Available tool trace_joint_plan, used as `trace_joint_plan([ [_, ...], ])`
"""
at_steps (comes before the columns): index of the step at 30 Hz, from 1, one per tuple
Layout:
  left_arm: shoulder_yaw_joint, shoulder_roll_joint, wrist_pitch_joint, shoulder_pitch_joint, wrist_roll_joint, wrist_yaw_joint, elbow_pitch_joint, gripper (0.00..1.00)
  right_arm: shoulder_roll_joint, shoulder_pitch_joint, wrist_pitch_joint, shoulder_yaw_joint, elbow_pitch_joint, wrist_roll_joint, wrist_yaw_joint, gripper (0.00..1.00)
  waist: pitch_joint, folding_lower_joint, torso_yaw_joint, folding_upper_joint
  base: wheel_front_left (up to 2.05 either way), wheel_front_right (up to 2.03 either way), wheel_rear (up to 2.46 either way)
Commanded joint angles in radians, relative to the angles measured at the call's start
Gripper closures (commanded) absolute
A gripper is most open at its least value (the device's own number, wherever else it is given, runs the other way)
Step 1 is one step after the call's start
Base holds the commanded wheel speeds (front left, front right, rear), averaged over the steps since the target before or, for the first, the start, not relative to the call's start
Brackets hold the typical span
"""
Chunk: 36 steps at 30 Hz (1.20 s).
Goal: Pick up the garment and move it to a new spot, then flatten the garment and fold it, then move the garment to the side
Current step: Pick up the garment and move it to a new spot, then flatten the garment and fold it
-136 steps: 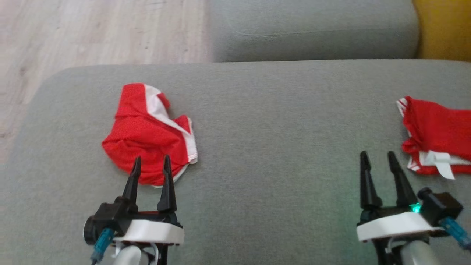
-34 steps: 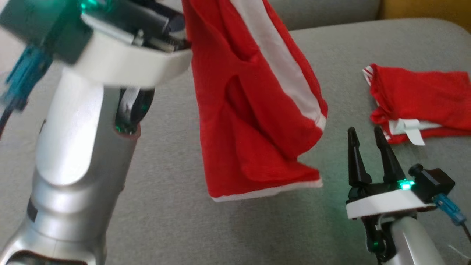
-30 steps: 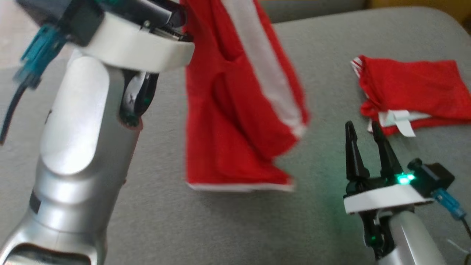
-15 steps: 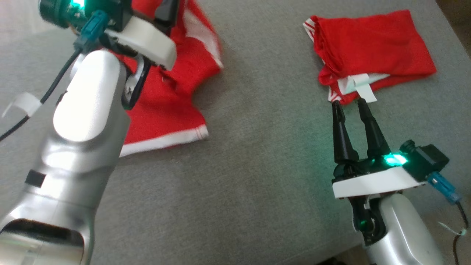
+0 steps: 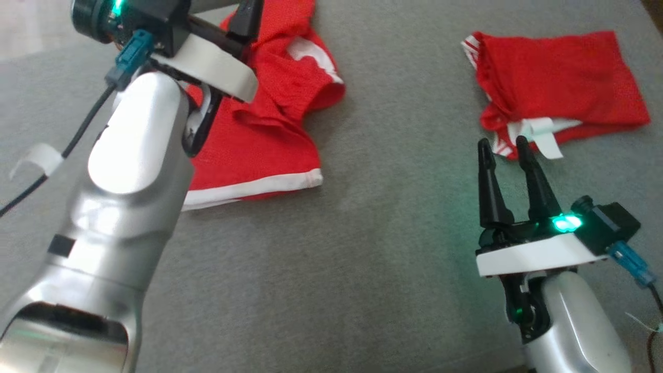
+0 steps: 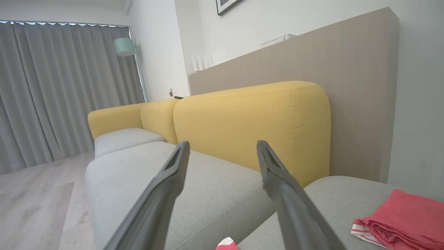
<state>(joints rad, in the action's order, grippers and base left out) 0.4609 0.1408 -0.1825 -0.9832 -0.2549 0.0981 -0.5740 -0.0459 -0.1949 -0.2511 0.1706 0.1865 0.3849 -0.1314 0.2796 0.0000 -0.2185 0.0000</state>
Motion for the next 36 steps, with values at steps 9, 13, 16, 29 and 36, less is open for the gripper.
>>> trace_joint_plan([
  [9, -0.026, 0.036, -0.020, 0.143, -0.032, -0.039, 0.129, 0.00, -0.004, 0.012, -0.011, -0.037, -0.022, -0.046, 0.001, 0.00, -0.088, 0.0000, 0.150, 0.0000, 0.00, 0.00, 0.00],
  [13, -0.054, 0.060, -0.031, 0.269, -0.051, -0.093, 0.210, 0.00, -0.004, 0.030, -0.011, -0.060, -0.021, -0.064, 0.001, 0.00, -0.106, 0.0000, 0.208, 0.0000, 0.00, 0.00, 0.00],
  [16, -0.083, 0.075, -0.043, 0.384, -0.072, -0.136, 0.266, 0.00, -0.004, 0.042, -0.011, -0.062, -0.018, -0.077, 0.001, 0.00, -0.115, 0.0000, 0.242, 0.0000, 0.00, 0.00, 0.00],
  [29, -0.136, 0.008, -0.079, 0.753, -0.102, -0.234, 0.365, 0.00, -0.004, 0.052, -0.011, -0.043, -0.015, -0.112, 0.001, 0.00, -0.125, 0.0000, 0.329, 0.0000, 0.00, 0.00, 0.00],
  [36, -0.138, -0.017, -0.079, 0.747, -0.065, -0.210, 0.378, 0.00, -0.004, 0.018, -0.011, 0.069, 0.067, -0.114, 0.001, 0.00, -0.108, 0.0000, 0.377, 0.0000, 0.00, 0.00, 0.00],
])
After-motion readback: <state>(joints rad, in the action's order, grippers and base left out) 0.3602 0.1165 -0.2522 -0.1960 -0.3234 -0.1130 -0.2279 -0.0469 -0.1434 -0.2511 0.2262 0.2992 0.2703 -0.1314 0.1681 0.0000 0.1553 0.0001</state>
